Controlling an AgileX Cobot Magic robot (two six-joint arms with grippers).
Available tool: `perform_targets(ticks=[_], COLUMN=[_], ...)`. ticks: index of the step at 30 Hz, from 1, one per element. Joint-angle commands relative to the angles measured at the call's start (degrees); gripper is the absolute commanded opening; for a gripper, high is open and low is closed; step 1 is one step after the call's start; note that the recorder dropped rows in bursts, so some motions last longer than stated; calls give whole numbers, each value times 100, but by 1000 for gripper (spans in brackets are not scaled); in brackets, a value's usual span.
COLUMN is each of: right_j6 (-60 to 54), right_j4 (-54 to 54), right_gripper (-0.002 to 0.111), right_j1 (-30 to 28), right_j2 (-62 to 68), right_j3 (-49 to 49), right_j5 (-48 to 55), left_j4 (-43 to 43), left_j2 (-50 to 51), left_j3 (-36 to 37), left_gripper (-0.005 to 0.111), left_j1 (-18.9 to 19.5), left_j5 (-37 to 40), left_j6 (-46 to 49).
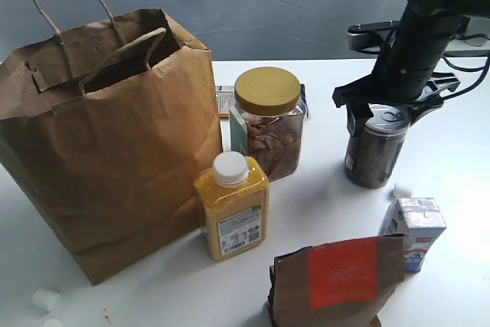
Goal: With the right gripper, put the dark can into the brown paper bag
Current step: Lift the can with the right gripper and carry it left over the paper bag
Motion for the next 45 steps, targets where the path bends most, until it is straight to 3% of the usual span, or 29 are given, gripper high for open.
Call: perform_targets(ticks=[1,16,21,29,32,40,45], right_j6=[70,70,-102,-1322,-1872,-2056,-2123], right_j4=[-279,-258,755,3301,4075,4114,4114], right_gripper=[0,0,0,0,0,0,0], right_j1=[-15,-15,-15,9,448,1927,2401], right_j2=[-547,-2939,-3687,-4161,-4145,-3142,-2324], right_j3=[-40,-40,-40,-40,-40,-40,-40], right_j5=[321,474,-143,-956,-1627,-2775,-3328], left_j4=[15,15,15,15,15,15,15], left_j2=[-20,-20,-20,-20,-20,-20,-20], left_j3=[20,20,20,20,20,20,20], left_gripper=[0,0,0,0,0,0,0], left_j1=[-32,-32,-32,-32,-32,-32,-32], left_j5=[-30,-30,-30,-30,-30,-30,-30], left_j6=[-20,-20,-20,-20,-20,-20,-20])
